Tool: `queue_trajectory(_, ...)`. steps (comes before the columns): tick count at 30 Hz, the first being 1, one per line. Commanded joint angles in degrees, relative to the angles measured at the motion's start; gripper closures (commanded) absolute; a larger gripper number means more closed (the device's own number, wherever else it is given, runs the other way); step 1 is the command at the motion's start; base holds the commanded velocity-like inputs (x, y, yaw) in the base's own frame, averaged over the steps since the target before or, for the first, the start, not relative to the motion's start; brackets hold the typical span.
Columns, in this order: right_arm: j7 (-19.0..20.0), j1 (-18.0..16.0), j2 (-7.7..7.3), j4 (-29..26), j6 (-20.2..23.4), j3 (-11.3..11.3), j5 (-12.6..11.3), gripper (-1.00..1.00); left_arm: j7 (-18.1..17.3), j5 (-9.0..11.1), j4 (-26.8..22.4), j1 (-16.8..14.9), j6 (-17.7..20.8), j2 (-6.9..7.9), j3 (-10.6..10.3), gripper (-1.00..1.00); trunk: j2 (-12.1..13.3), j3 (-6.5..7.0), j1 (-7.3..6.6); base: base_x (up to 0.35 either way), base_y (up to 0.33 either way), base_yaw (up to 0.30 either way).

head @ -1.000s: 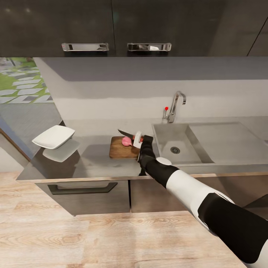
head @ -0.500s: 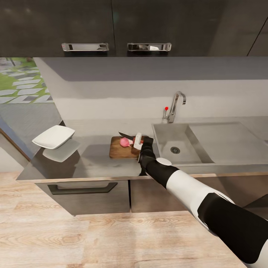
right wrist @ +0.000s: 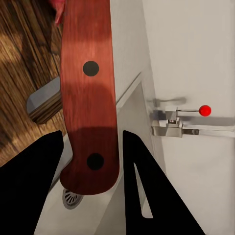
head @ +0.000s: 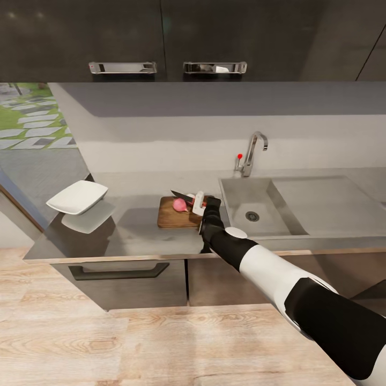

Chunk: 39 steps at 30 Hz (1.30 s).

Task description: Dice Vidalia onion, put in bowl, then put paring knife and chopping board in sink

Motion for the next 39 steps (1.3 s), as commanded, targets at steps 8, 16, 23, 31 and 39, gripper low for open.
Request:
queue_trajectory(8, -0.2, -0.09, 0.0, 0.04, 0.35, 0.35, -0.07, 1.0, 0.05, 0.3, 0.22, -0.09, -0.36, -0.03, -0.48, -1.0, -0.11, -0.1, 0.03, 0.0, 0.0, 0.0)
queue_trajectory(16, -0.2, -0.09, 0.0, 0.04, 0.36, 0.35, -0.07, 1.0, 0.05, 0.32, 0.22, -0.09, -0.36, -0.03, -0.48, -1.0, -0.11, -0.1, 0.03, 0.0, 0.0, 0.0)
queue_trajectory(23, -0.19, -0.09, 0.0, 0.04, 0.35, 0.35, -0.07, 1.0, 0.05, 0.33, 0.22, -0.09, -0.36, -0.03, -0.48, -1.0, -0.11, -0.1, 0.03, 0.0, 0.0, 0.0)
queue_trajectory(31, -0.09, -0.02, 0.0, 0.04, 0.35, 0.35, -0.07, 1.0, 0.05, 0.31, 0.22, -0.09, -0.36, -0.03, -0.48, -1.0, -0.11, -0.1, 0.03, 0.0, 0.0, 0.0)
queue_trajectory(39, -5.82, 0.17, 0.0, -13.07, 4.59, -0.12, 0.54, 1.0, 0.05, 0.32, 0.22, -0.09, -0.36, -0.03, -0.48, -1.0, -0.11, -0.1, 0.03, 0.0, 0.0, 0.0)
